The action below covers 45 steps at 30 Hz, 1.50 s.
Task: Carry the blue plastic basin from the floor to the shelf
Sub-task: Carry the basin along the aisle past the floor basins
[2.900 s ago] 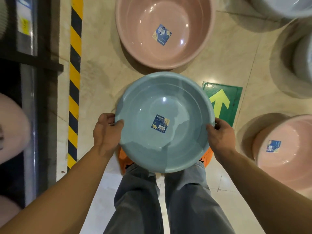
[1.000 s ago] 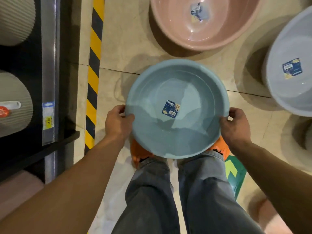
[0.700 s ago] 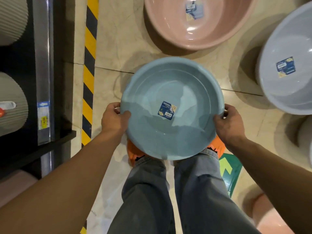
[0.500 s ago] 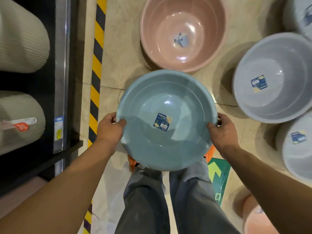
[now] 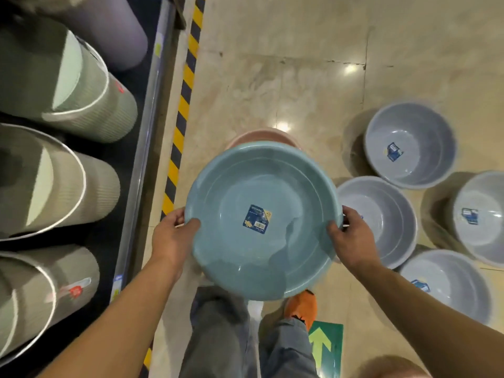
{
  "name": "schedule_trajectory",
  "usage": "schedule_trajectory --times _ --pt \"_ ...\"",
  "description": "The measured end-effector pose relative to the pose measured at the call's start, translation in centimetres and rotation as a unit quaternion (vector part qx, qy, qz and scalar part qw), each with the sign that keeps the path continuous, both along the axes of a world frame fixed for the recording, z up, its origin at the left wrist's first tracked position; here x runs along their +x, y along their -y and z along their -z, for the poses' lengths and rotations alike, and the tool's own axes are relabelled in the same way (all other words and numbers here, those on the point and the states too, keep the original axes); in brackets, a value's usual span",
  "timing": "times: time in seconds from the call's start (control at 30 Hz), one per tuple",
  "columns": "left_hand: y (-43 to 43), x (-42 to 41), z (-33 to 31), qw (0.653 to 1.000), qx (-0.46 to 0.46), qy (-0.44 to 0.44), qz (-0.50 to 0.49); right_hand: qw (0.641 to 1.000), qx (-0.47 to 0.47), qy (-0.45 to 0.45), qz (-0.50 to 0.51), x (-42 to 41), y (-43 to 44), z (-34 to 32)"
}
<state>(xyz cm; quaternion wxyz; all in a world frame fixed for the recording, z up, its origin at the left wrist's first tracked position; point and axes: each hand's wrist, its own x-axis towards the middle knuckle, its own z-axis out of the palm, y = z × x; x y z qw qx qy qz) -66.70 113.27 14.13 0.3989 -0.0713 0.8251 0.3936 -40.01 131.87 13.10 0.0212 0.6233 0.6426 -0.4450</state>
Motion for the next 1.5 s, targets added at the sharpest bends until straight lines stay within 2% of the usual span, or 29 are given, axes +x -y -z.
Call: schedule_trajectory --times 0.23,0.57,0.73,1.03,1.23,1.5 --pt "-6.2 -5.1 3.2 0.997 -0.004 -0.017 0.079 0.998 0.002 0.015 0.061 -4.4 -5.6 2.1" --pt "-12.0 -9.8 10.3 0.994 -0.072 0.009 0.081 0.989 -0.03 0.04 0.138 -8.3 -8.5 9.8" --pt "-14.1 -10.3 14.8 0.993 -0.092 0.019 0.071 0.988 -0.047 0.053 0.138 -8.9 -10.0 14.8" --pt "-14.7 -10.3 22.5 0.993 -0.107 0.024 0.035 0.99 -0.05 0.059 0.119 -9.6 -10.5 21.9" --pt "-14.2 -10.7 25.2 0.994 -0.105 0.013 0.038 0.987 -0.038 0.082 0.13 -10.4 -10.0 24.9" --pt "-14.6 -10.4 27.3 0.991 -0.115 -0.036 0.053 0.984 -0.063 0.044 0.162 -10.0 -9.5 27.0"
